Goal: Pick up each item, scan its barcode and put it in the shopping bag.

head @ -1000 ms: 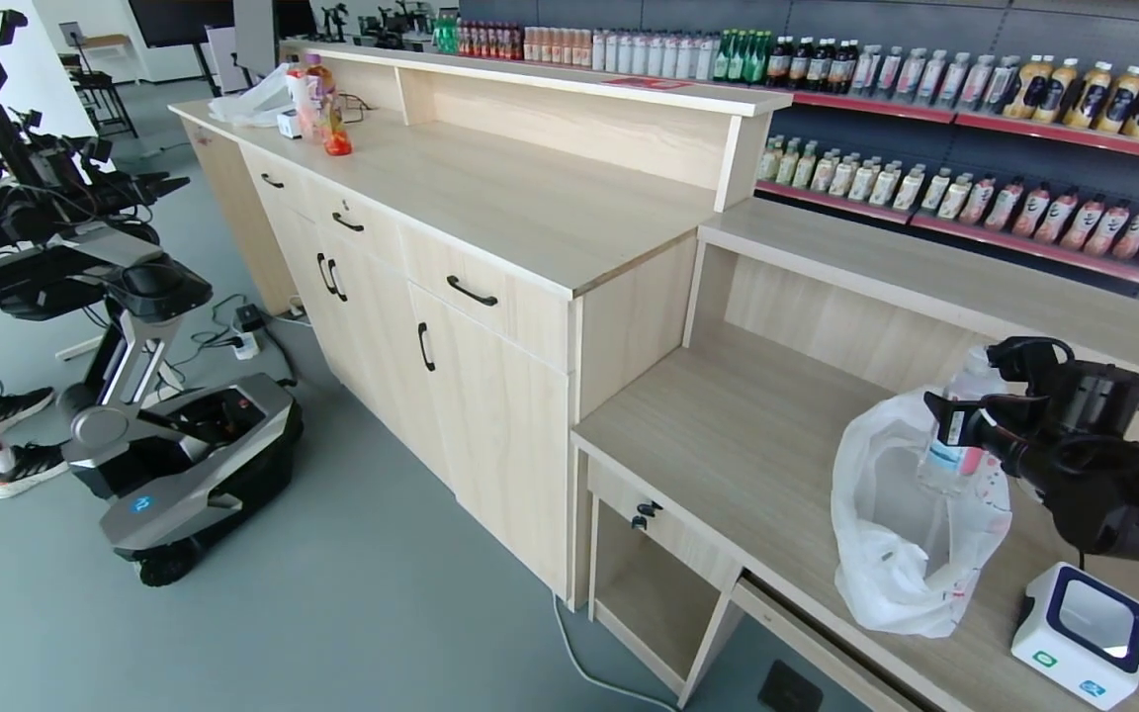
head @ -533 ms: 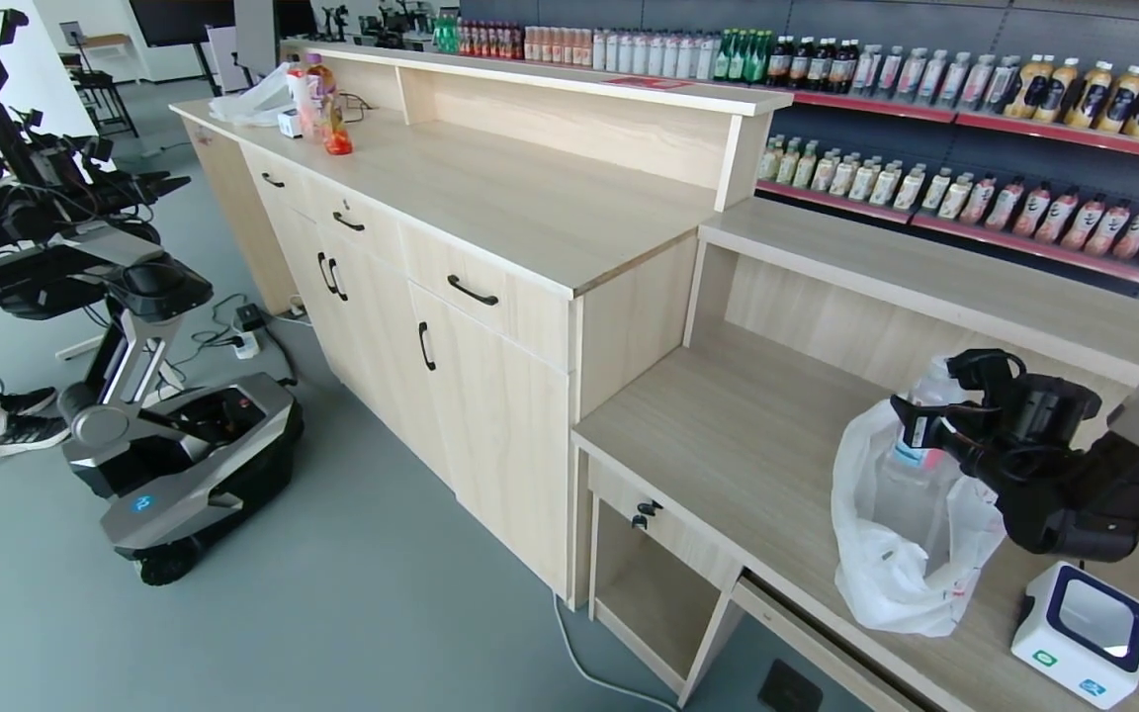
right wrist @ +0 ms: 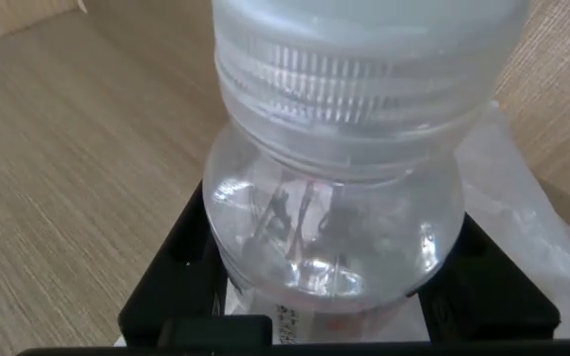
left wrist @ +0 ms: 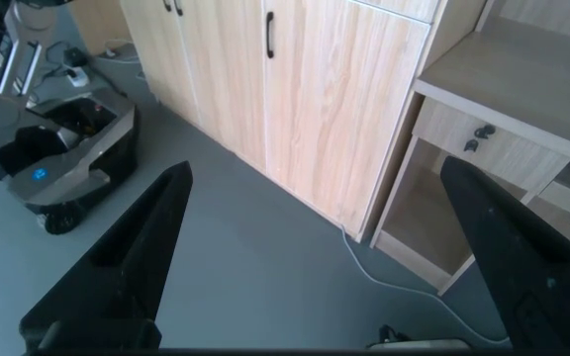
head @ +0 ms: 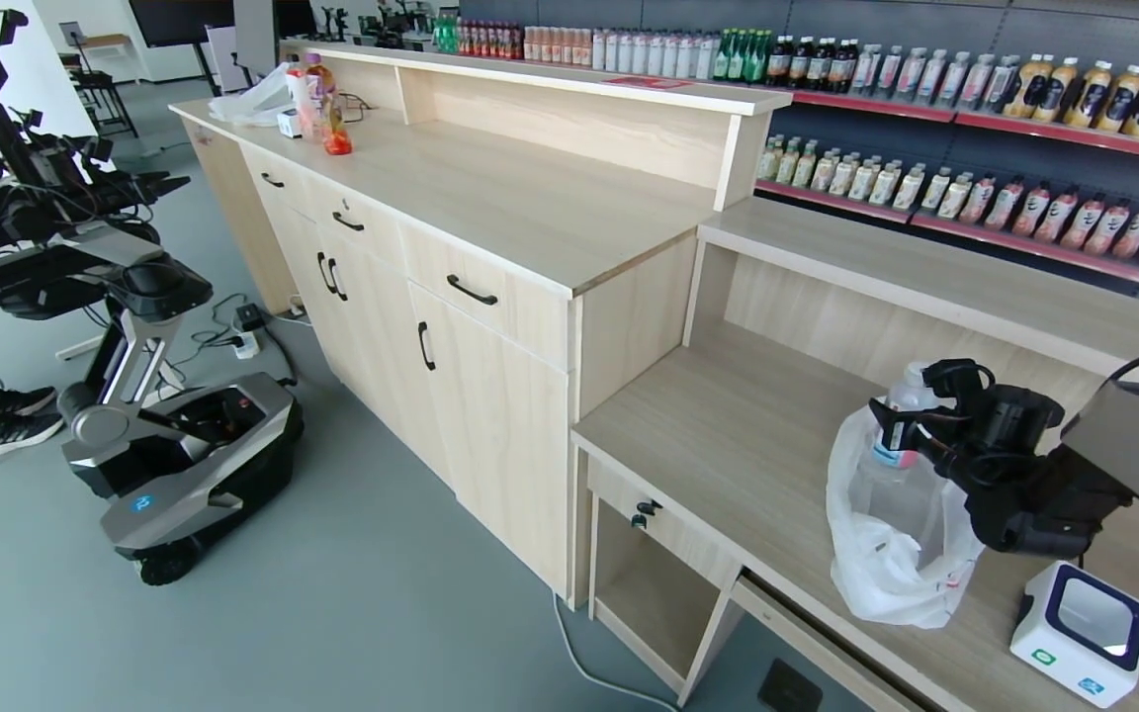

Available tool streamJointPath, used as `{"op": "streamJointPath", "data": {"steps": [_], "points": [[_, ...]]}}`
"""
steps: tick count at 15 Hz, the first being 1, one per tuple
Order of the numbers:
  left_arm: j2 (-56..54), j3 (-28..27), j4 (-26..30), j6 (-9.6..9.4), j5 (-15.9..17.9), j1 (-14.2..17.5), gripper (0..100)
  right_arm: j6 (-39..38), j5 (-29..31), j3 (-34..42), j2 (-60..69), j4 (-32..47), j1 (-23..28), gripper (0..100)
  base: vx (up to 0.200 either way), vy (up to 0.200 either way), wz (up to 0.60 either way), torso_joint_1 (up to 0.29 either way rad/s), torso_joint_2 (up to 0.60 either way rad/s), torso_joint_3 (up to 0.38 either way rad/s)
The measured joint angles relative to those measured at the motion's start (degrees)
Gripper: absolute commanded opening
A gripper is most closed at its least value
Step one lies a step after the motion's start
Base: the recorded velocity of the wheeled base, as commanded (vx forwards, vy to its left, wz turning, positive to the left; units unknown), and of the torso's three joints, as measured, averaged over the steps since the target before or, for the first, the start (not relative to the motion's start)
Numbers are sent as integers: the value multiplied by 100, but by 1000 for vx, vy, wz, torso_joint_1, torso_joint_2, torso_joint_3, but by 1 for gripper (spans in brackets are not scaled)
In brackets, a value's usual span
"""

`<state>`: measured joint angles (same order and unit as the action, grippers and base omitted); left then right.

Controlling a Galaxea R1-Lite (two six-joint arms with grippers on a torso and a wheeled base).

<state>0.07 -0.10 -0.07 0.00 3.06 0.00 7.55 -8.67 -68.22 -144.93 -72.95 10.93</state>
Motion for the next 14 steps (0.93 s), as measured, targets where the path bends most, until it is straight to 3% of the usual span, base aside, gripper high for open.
{"op": "streamJointPath", "data": {"steps": [7, 8, 14], "points": [[0, 0, 0, 0, 0, 0, 100, 2, -88, -41, -289, -139, 124, 0, 0, 0, 0, 0, 0, 0], [0, 0, 0, 0, 2, 0, 100, 4, -93, -22, -297, -130, 144, 100, 0, 0, 0, 0, 0, 0], [0, 0, 0, 0, 2, 0, 100, 9, -104, 295, 78, -13, 135, 100, 0, 0, 0, 0, 0, 0]]}}
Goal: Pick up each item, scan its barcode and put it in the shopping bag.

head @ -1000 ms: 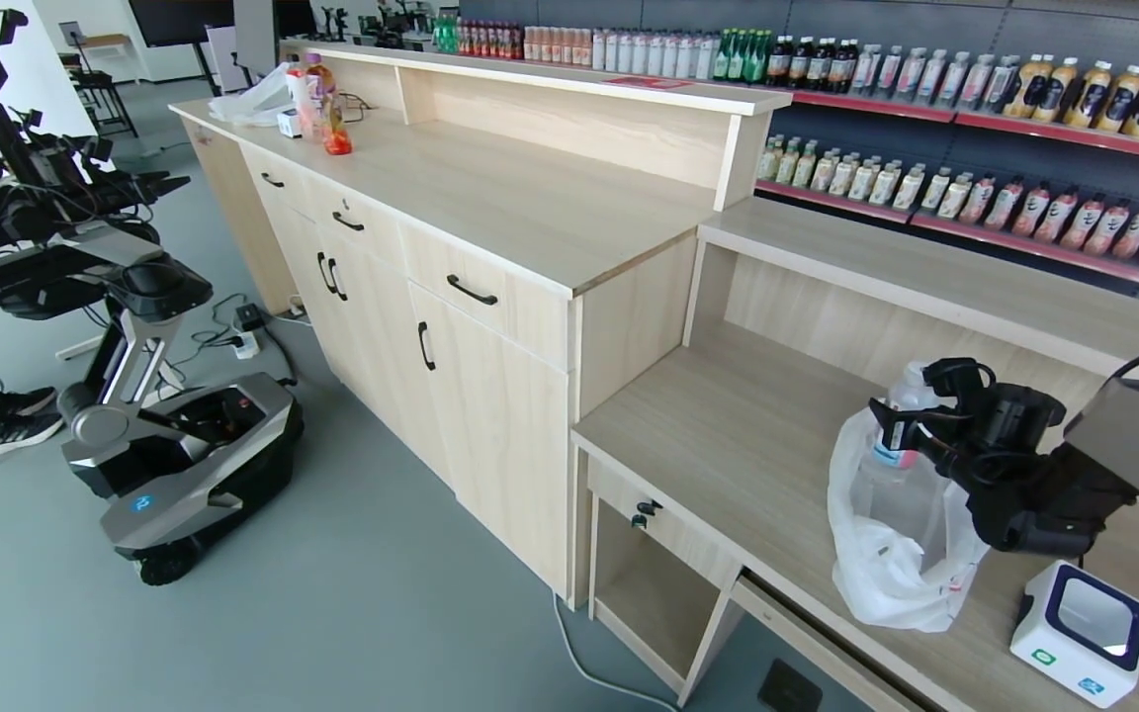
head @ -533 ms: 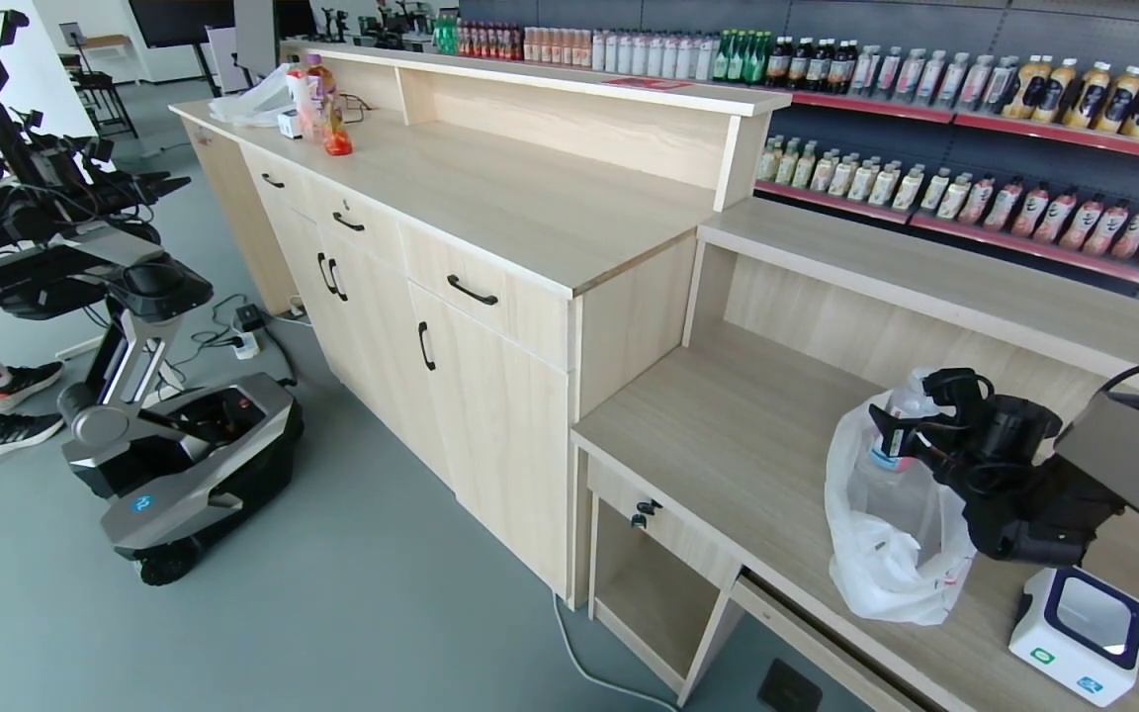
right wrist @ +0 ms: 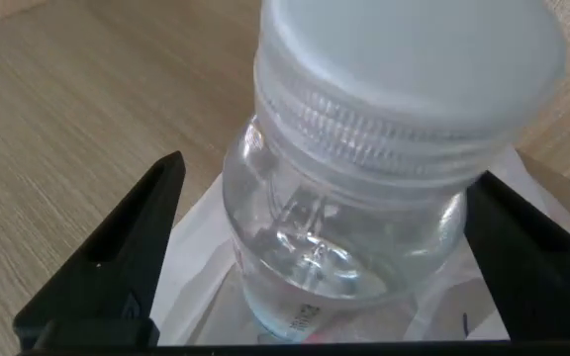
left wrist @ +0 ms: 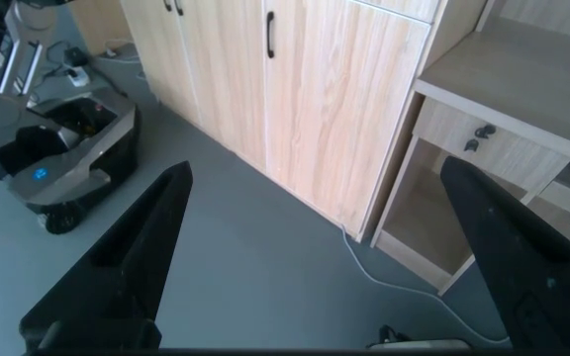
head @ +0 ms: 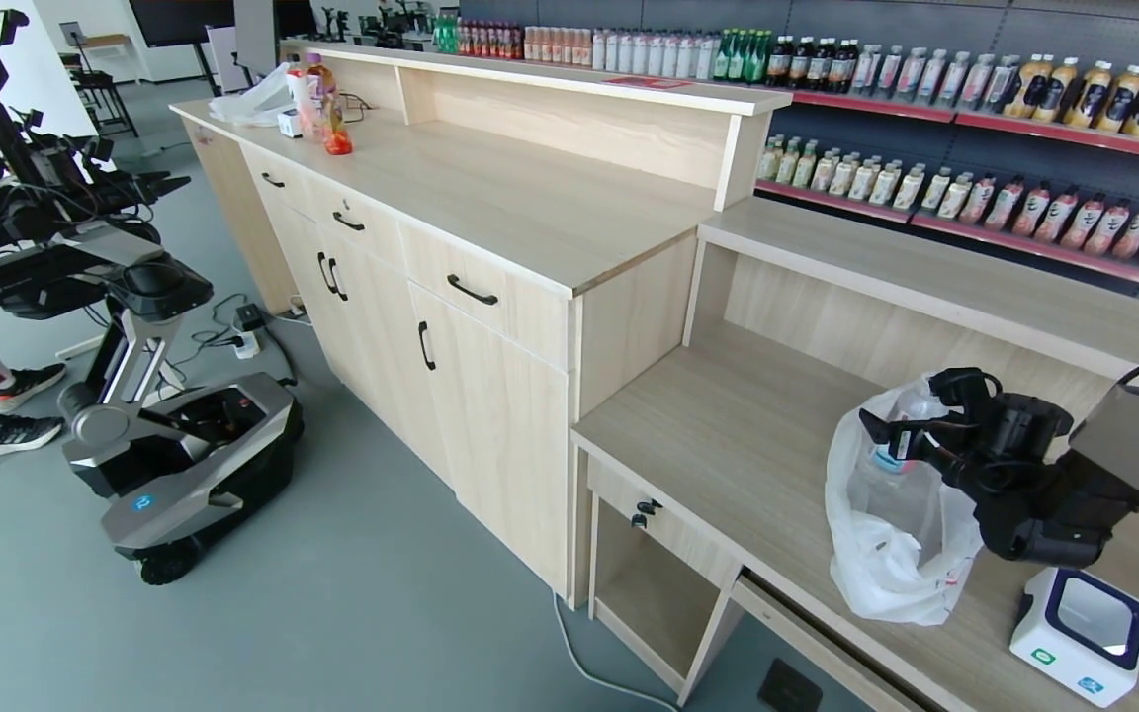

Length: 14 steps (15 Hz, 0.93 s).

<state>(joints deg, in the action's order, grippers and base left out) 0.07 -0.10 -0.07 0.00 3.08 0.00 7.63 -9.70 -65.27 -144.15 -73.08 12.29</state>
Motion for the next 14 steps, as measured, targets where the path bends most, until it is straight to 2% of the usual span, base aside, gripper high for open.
{"op": "streamJointPath", "data": {"steps": [3, 8, 9, 11, 12, 14], "points": [[0, 0, 0, 0, 0, 0, 100, 9, -83, 695, 761, 182, -61, 100, 0, 0, 0, 0, 0, 0], [0, 0, 0, 0, -2, 0, 100, 211, -80, 2992, 2911, 241, -91, 100, 0, 0, 0, 0, 0, 0], [0, 0, 0, 0, 0, 0, 100, 455, -4, 3283, 3396, 255, -52, 100, 0, 0, -600, 2, -2, 2], [0, 0, -2, 0, -2, 0, 100, 1076, 238, 3504, 4236, 646, 66, 100, 0, 0, -600, 2, 5, 5], [0, 0, 2, 0, -2, -2, 100, 1317, 352, 3394, 4625, 1207, 143, 100, 0, 0, -600, 7, 7, 2], [0, 0, 0, 0, 0, 0, 100, 1402, 880, 2528, 5211, 2516, 232, 100, 0, 0, -600, 5, 5, 0]]}}
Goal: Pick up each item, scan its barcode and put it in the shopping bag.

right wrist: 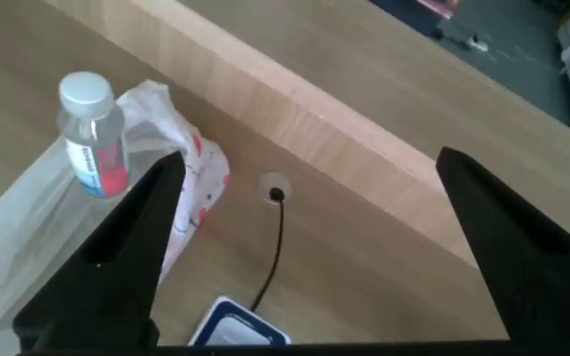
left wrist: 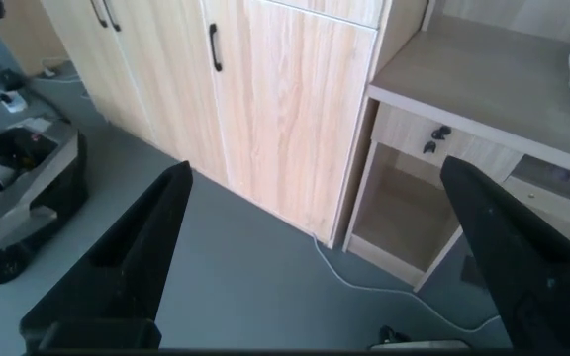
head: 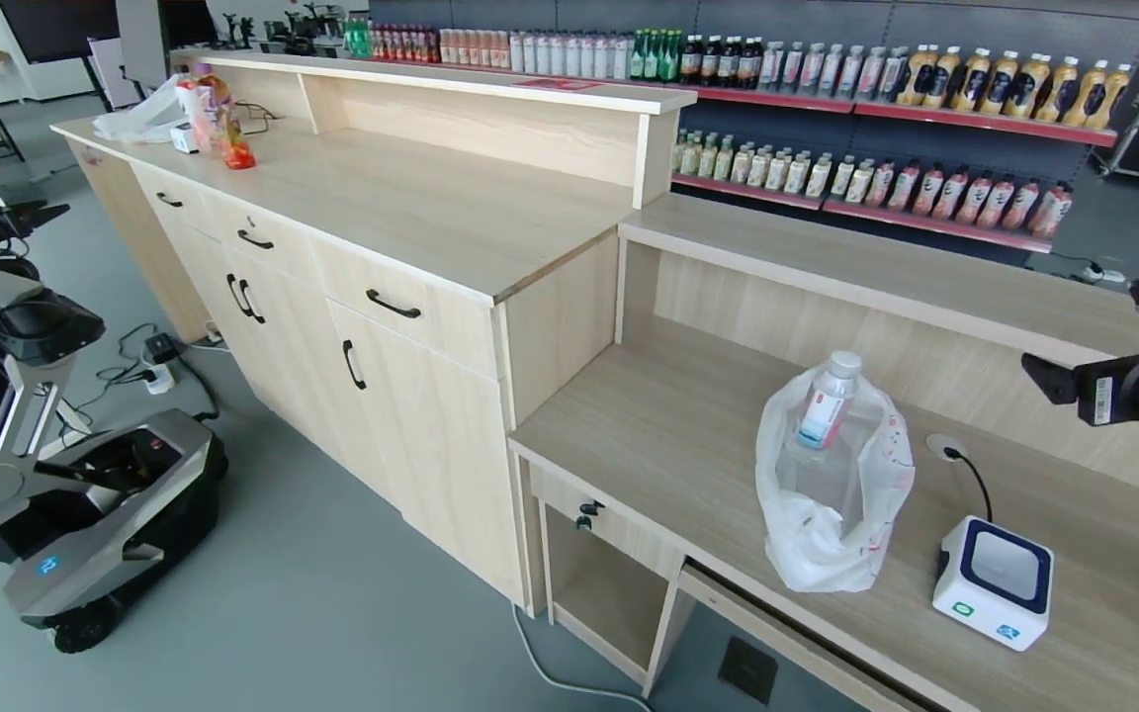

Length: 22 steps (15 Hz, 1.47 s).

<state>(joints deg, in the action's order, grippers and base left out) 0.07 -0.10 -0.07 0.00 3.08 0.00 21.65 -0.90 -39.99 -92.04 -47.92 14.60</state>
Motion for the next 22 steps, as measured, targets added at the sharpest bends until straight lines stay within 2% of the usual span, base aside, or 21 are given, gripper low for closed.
{"op": "streamJointPath", "data": {"steps": [2, 4, 6, 7, 8, 9, 11, 13, 16, 22], "points": [[0, 0, 0, 0, 0, -2, 100, -523, 818, -1136, 273, 1374, 16, 100, 0, 0, -600, 0, 5, 2], [0, 0, 0, 0, 0, 0, 100, -1558, 1759, -2314, 347, 3246, 80, 100, 0, 0, -600, 5, 2, 5], [0, 0, -2, 0, 0, 0, 100, -3124, 2531, -3300, 222, 5003, 328, 100, 0, 0, -600, 2, 2, 5], [0, 0, 0, 0, 0, 0, 100, -3949, 2682, -3534, 119, 5747, 471, 100, 0, 0, -600, 7, 2, 2], [0, 0, 0, 0, -2, 0, 100, -4792, 2800, -3705, -24, 6368, 629, 100, 0, 0, 0, 0, 0, 0], [0, 0, 0, 0, 0, 0, 100, -5313, 2868, -3766, -165, 6691, 766, 100, 0, 0, 0, 0, 0, 0], [0, 0, 0, 0, 0, 0, 100, -5882, 2893, -3473, -399, 6650, 970, 100, 0, 0, 0, 0, 0, 0], [0, 0, 0, 0, 0, 0, 100, -6196, 2876, -2942, -672, 6146, 1064, 100, 0, 0, 0, 0, 0, 0], [0, 0, 0, 0, 0, 0, 100, -6205, 2878, -2334, -1108, 5279, 1150, 100, 0, 0, 0, 0, 0, 0], [0, 0, 0, 0, 0, 0, 100, -6054, 2520, -2238, -1907, 4409, 953, 100, 0, 0, 0, 0, 0, 0]]}}
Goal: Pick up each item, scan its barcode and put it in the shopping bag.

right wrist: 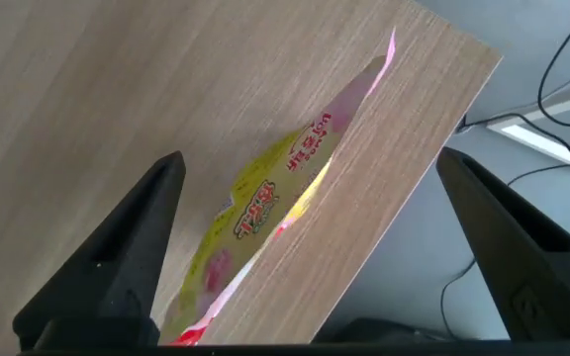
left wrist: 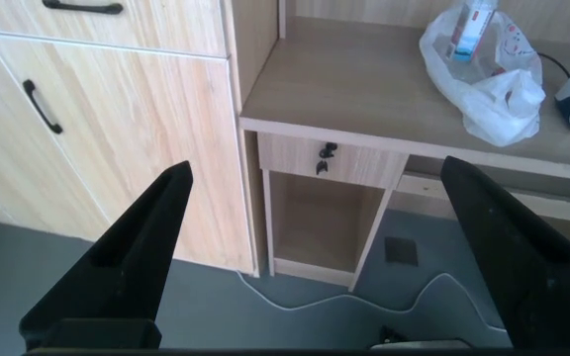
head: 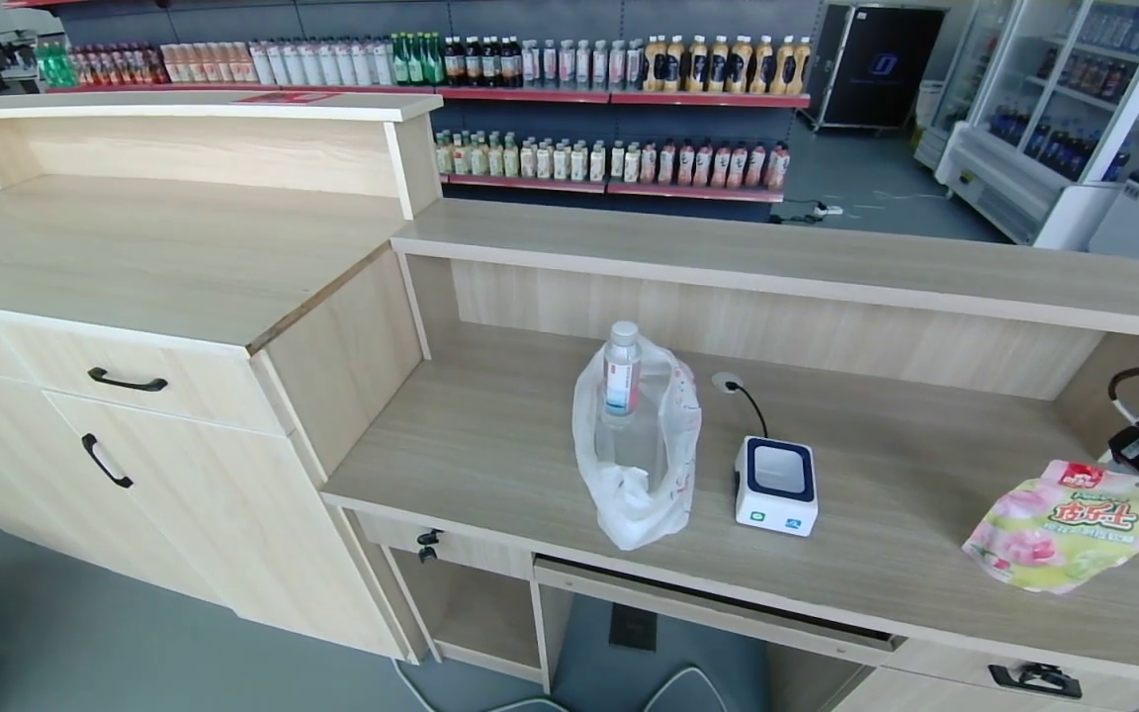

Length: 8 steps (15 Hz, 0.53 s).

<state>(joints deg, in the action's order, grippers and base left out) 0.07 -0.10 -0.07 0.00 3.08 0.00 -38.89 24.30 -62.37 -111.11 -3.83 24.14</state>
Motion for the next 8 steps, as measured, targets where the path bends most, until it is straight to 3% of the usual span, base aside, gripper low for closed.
{"op": "streamJointPath", "data": {"steps": [8], "points": [[0, 0, 0, 0, 0, 0, 100, 224, -27, 66, -926, -610, -407, 100, 0, 0, 0, 0, 0, 0]]}}
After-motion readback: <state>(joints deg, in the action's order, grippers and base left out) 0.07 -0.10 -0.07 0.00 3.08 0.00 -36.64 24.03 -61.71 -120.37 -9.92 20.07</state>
